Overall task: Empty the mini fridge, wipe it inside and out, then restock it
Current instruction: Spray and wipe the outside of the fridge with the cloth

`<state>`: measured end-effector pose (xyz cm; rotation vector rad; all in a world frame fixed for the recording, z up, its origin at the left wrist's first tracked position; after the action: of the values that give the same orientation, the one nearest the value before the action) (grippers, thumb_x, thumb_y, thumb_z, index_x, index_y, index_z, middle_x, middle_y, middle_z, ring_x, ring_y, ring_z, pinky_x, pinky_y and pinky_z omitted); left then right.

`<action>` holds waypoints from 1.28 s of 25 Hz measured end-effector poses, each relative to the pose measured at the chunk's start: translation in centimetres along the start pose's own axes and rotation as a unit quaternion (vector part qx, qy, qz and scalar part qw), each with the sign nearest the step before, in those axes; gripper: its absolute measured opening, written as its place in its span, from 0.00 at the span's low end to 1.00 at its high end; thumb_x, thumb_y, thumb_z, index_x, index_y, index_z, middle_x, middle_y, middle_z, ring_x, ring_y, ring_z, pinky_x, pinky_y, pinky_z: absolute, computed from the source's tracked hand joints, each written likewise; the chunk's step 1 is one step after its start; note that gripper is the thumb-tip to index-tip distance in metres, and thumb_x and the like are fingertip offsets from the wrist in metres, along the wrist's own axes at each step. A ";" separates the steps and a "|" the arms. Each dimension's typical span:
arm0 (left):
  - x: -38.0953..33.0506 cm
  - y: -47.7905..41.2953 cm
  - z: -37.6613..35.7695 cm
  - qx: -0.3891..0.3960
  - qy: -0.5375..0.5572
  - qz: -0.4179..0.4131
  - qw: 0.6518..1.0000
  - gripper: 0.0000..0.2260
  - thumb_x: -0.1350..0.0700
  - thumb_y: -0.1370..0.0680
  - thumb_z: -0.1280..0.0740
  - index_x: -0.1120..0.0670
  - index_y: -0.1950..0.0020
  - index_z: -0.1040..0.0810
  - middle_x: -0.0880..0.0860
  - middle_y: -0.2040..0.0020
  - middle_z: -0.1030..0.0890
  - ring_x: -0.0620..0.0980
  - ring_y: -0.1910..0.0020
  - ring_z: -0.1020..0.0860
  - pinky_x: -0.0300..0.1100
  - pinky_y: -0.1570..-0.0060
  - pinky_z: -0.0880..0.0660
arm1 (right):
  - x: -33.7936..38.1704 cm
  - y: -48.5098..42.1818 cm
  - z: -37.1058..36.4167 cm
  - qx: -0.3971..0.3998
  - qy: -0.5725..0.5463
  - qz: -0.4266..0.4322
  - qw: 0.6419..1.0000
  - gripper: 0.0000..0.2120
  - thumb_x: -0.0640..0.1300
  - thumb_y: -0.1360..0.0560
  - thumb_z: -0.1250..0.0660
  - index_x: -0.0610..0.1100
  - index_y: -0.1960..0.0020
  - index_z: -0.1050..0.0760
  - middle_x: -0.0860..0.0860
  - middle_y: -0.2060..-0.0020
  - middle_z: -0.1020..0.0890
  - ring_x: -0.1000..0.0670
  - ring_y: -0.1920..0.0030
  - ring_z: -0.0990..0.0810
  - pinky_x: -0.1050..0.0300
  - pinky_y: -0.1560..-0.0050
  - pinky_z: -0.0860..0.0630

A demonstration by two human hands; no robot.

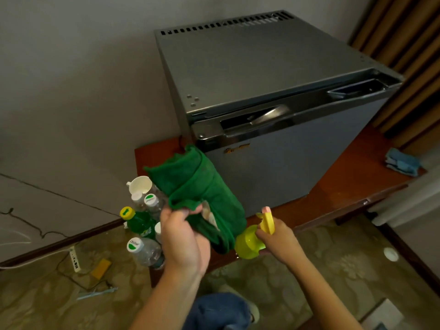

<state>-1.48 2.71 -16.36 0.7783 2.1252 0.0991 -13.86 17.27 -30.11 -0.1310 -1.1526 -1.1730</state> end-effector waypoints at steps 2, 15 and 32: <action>3.3 0.2 0.5 0.018 0.005 0.067 0.998 0.14 0.71 0.30 0.48 0.59 0.57 0.25 0.55 0.63 0.19 0.54 0.60 0.20 0.47 0.56 0.20 | -0.9 -0.3 1.7 -0.023 0.004 -0.013 1.000 0.04 0.39 0.25 0.33 0.43 0.57 0.28 0.46 0.65 0.22 0.59 0.75 0.23 0.72 0.78 0.33; 29.5 -2.0 -9.0 0.030 -0.059 0.465 0.883 0.21 0.64 0.34 0.47 0.64 0.45 0.25 0.63 0.49 0.22 0.63 0.49 0.26 0.58 0.37 0.36 | -8.9 -5.6 23.6 -0.149 0.095 -0.050 0.983 0.09 0.46 0.26 0.33 0.42 0.48 0.25 0.43 0.55 0.21 0.52 0.69 0.19 0.65 0.74 0.26; 50.4 -12.1 -19.9 -0.090 -0.206 0.416 0.881 0.15 0.67 0.37 0.43 0.60 0.52 0.27 0.59 0.46 0.27 0.56 0.57 0.27 0.46 0.52 0.29 | -11.6 -22.5 42.8 -0.094 0.110 -0.008 0.989 0.12 0.45 0.25 0.33 0.44 0.43 0.27 0.45 0.52 0.21 0.51 0.66 0.18 0.61 0.69 0.21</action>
<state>-44.77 25.28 -42.78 1.4075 1.2449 0.5261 -57.58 41.06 -29.20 -0.1328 -0.8499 -1.2752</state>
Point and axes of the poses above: each hand's wrist, its own y-axis away from the middle knuckle, its own z-axis out of the back of the hand, x = y × z, the point moved 4 cm from there along -y, towards the middle knuckle
